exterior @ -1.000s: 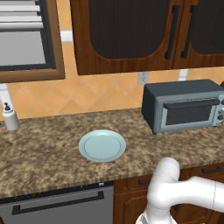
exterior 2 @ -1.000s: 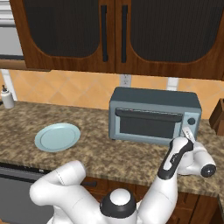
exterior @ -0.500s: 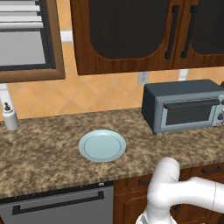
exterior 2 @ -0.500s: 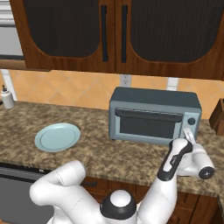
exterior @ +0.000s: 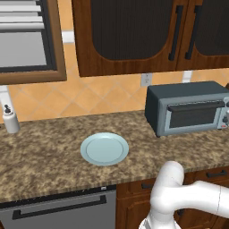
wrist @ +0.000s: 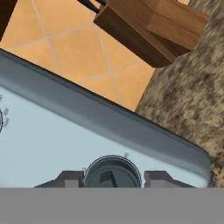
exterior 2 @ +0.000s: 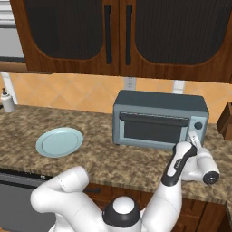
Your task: Pick up the kebab skewer and baguette bread, and place them inside the toaster oven. Close the toaster oven door and start by setting the timer.
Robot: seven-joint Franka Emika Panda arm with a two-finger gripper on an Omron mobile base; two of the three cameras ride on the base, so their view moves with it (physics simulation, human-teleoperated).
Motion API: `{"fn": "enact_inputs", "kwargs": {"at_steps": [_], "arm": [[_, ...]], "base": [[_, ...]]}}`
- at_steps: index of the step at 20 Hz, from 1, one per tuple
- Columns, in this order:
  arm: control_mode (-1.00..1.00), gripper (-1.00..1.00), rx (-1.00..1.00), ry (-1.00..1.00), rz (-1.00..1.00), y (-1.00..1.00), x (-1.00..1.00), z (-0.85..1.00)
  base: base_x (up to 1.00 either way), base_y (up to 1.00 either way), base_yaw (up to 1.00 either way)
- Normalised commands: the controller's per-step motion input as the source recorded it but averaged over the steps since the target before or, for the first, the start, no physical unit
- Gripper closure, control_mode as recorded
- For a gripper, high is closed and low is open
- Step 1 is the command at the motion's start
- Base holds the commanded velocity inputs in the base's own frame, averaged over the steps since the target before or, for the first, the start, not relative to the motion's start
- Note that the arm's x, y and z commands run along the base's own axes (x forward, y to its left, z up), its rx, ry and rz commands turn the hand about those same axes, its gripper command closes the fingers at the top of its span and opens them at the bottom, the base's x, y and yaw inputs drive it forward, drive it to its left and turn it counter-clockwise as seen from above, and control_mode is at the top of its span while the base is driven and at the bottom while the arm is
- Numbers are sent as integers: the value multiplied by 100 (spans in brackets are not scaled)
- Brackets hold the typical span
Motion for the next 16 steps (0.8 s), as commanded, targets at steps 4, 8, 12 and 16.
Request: {"fn": "enact_inputs", "kwargs": {"at_steps": [4,8,12,16], "arm": [[-100,100,0,0,0,3,6,14],[-100,100,2,2,0,4,7,8],[-100,100,14,4,0,1,6,17],[-100,100,22,4,0,0,1,22]], "base": [[0,0,0],[0,0,0],[0,0,0],[0,0,0]]}}
